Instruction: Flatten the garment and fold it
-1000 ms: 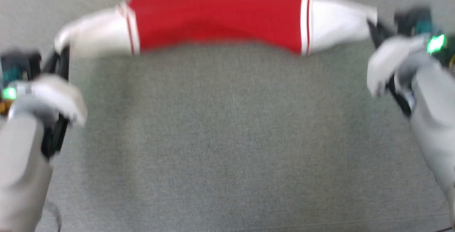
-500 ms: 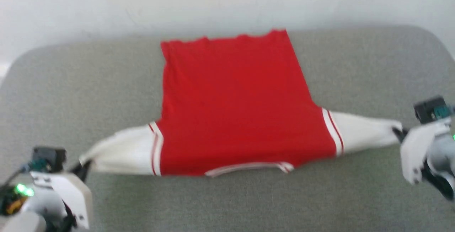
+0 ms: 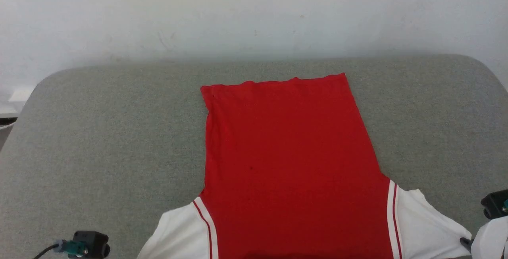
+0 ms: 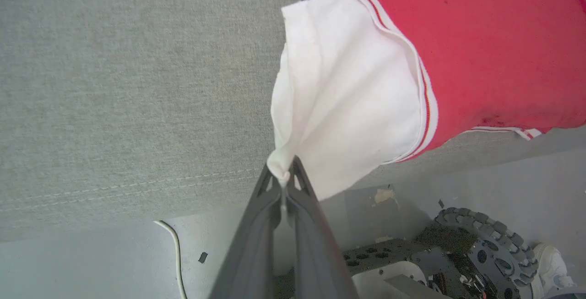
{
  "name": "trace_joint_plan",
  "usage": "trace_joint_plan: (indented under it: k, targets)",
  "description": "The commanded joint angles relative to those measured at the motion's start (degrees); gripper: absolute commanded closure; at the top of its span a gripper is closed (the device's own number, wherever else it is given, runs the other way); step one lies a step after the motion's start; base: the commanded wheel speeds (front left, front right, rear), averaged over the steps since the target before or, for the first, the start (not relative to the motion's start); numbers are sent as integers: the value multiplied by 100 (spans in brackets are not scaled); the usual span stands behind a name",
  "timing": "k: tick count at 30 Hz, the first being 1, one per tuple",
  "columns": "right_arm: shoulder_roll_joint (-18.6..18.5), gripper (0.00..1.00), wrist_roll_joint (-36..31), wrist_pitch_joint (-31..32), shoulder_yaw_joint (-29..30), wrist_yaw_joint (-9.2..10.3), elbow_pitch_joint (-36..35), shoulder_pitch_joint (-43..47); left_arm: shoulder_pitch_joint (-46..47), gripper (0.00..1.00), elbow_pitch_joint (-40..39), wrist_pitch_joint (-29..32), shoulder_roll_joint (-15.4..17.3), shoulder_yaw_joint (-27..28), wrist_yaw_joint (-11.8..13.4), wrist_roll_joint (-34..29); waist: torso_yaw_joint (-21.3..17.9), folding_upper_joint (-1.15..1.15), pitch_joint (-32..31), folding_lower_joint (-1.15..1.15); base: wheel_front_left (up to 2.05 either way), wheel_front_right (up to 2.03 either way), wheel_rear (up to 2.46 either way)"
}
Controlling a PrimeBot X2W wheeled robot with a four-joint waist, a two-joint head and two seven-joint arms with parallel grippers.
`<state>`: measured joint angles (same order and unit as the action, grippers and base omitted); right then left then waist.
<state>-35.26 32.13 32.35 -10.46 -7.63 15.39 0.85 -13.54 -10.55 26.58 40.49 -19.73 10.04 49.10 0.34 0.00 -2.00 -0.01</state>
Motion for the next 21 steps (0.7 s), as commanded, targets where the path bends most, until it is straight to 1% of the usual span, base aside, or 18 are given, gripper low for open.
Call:
trace_joint_plan:
  k: [1,4,7,9,15,19,21]
  targets:
    - [71,100,-88,42,110,14,-104,102,-56,100,-77,20,35,-12,64,4,9,0,56,1,0,0,0]
    - [288,100,-262,215,402,14,-408,347,-110,100,-242,38,-119,-96,145,50,46,0,164,1,0,0,0]
    - [439,100,-434,355,604,14,-684,441,-51,100,-276,40,-239,-215,149,13,91,0,312,1,0,0,0]
    - [523,0,-477,406,707,14,-871,421,33,100,-289,21,-331,-254,133,22,136,0,420,1,0,0,0]
    - [631,0,-406,619,1011,14,-1452,40,320,100,-436,-21,-438,-319,107,-81,362,0,835,1,0,0,0]
    - [664,0,-398,714,1107,14,-1737,-549,486,100,-634,-15,-545,-412,71,-116,612,0,1231,1,0,0,0]
    - [595,0,-429,795,1026,14,-1788,-915,583,100,-712,-20,-601,-457,41,-135,778,0,1486,1,0,0,0]
